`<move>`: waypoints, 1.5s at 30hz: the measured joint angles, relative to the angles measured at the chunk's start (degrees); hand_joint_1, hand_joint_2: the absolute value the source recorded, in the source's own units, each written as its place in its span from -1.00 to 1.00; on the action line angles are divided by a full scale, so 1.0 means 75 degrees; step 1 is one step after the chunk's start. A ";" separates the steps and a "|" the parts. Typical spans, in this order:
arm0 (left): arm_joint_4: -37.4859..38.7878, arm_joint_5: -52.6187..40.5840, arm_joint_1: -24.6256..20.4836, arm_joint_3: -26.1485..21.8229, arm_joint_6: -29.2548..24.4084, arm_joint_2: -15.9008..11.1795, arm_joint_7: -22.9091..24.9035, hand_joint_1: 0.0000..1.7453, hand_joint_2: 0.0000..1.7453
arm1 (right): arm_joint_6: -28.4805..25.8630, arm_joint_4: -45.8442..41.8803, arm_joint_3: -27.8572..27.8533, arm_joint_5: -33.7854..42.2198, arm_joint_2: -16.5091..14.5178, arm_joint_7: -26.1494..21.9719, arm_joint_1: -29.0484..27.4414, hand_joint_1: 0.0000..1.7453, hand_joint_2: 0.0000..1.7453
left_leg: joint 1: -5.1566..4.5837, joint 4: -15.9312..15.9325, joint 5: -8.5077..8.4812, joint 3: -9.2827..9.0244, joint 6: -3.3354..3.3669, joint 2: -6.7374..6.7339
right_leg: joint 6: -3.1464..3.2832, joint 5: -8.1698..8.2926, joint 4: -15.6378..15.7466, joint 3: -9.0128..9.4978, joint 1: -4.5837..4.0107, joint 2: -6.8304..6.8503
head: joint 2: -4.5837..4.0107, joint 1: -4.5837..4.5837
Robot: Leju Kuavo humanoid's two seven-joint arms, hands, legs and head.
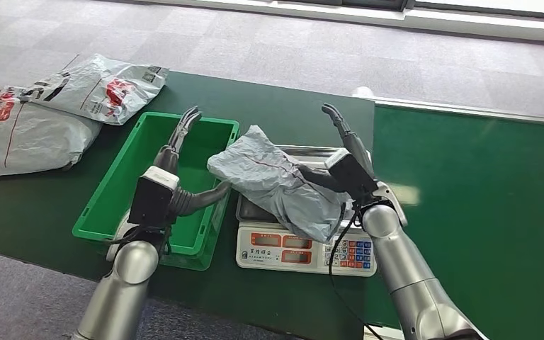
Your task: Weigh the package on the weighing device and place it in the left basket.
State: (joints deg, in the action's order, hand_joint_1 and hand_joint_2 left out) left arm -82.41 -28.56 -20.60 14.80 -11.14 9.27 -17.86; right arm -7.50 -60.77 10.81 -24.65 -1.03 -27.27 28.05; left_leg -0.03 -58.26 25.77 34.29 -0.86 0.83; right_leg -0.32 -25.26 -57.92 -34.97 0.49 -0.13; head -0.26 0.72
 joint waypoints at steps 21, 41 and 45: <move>0.5290 -0.1727 -0.3128 0.2477 0.0934 0.1278 0.1872 -1.00 1.00 | -0.3374 -0.4528 -0.2208 0.2719 -0.0111 -0.1467 -0.3333 -1.00 1.00 | -0.0014 -0.0002 0.0016 0.0019 0.0012 -0.0016 | -0.0007 0.0003 0.0003 -0.0019 0.0014 -0.0014 | 0.0000 0.0000; 0.7486 -0.0202 -0.3732 0.4533 -0.0268 0.1452 0.1890 1.00 1.00 | -0.2481 -0.5289 -0.2537 0.2064 -0.0578 -0.0950 -0.3737 -1.00 1.00 | -0.0011 0.0003 0.0012 -0.0010 0.0014 -0.0015 | -0.0009 0.0002 0.0003 0.0021 0.0011 -0.0012 | 0.0000 0.0000; 0.7395 -0.0378 -0.3775 0.4072 -0.0503 0.1289 0.1693 1.00 1.00 | -0.2395 -0.5338 -0.2592 0.1982 -0.0606 -0.0916 -0.3860 -1.00 1.00 | -0.0010 0.0003 0.0006 -0.0013 0.0010 -0.0018 | -0.0008 0.0004 0.0003 0.0018 0.0010 -0.0013 | 0.0000 0.0000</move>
State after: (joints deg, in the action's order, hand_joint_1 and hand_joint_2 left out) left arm -26.95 -31.39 -48.92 45.34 -14.91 18.94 -5.17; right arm -25.47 -100.80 -8.63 -9.79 -5.57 -34.13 -0.90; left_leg -0.11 -58.24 25.81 34.20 -0.79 0.69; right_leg -0.38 -25.23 -57.90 -34.84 0.57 -0.23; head -0.26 0.72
